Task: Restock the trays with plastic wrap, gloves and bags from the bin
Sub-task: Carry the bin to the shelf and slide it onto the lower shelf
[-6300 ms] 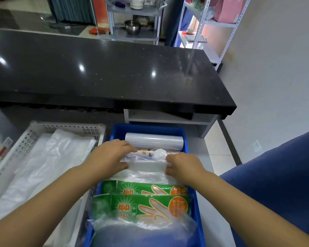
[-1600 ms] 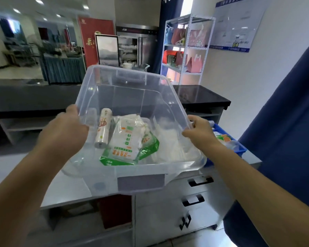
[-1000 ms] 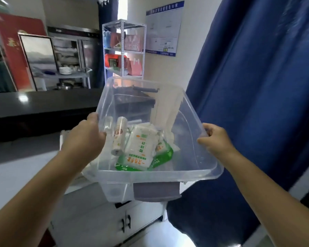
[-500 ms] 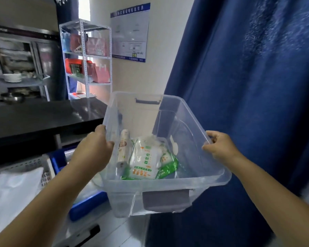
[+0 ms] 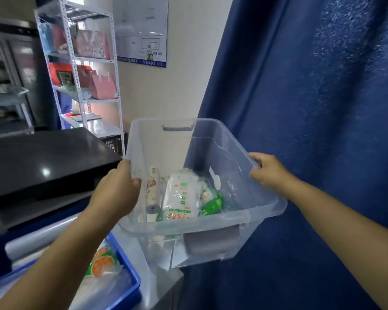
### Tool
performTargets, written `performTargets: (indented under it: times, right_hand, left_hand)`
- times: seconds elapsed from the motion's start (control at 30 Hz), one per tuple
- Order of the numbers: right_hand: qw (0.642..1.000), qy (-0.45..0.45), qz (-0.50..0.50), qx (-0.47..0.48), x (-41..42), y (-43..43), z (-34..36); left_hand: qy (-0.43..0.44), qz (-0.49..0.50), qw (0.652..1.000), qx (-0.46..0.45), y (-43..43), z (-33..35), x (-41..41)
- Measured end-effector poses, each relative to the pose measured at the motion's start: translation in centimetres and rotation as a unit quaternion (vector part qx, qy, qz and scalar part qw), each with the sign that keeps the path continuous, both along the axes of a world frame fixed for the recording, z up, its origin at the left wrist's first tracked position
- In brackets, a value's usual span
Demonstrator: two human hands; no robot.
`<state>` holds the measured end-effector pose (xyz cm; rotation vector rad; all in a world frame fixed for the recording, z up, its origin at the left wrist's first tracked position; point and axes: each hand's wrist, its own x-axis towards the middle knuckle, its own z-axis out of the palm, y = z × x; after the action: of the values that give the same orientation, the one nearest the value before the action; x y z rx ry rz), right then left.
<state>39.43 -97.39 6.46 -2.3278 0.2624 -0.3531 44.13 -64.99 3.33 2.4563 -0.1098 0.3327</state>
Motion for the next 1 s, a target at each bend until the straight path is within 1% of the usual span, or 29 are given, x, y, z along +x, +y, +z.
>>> performTargets:
  times: [0.07,0.17,0.3,0.4,0.47,0.57,0.77,0.83,1.0]
  right_hand:
    - [0.999,0.024,0.010,-0.038,3.7,-1.9,-0.4]
    - [0.991,0.041,0.035,-0.125,9.6,-5.0,-0.8]
    - [0.961,0.066,0.075,-0.259,17.4,-8.7,-1.9]
    - [0.938,0.085,0.112,-0.317,22.5,-10.7,-3.5]
    - [0.931,0.093,0.133,-0.328,25.4,-11.7,-4.6]
    - [0.929,0.108,0.152,-0.319,28.9,-12.4,-6.4]
    - [0.937,0.121,0.192,-0.265,35.3,-12.8,-10.5]
    - [0.942,0.122,0.194,-0.245,37.6,-12.6,-12.0]
    - [0.945,0.134,0.186,-0.233,44.2,-10.7,-15.2]
  left_hand:
    - [0.010,0.017,1.000,0.001,-1.5,-0.8,2.3]
    - [0.015,0.044,0.999,0.007,-4.2,-1.8,5.4]
    - [0.020,0.087,0.996,0.006,-8.3,-2.7,9.4]
    - [0.037,0.127,0.991,0.013,-10.8,-3.8,12.5]
    - [0.054,0.150,0.987,0.020,-12.2,-4.9,14.3]
    - [0.080,0.177,0.980,0.030,-13.4,-6.7,16.4]
    - [0.120,0.227,0.966,0.033,-14.5,-10.3,21.1]
    - [0.132,0.241,0.961,0.029,-14.5,-11.5,22.8]
    - [0.152,0.249,0.956,0.002,-12.9,-14.4,27.9]
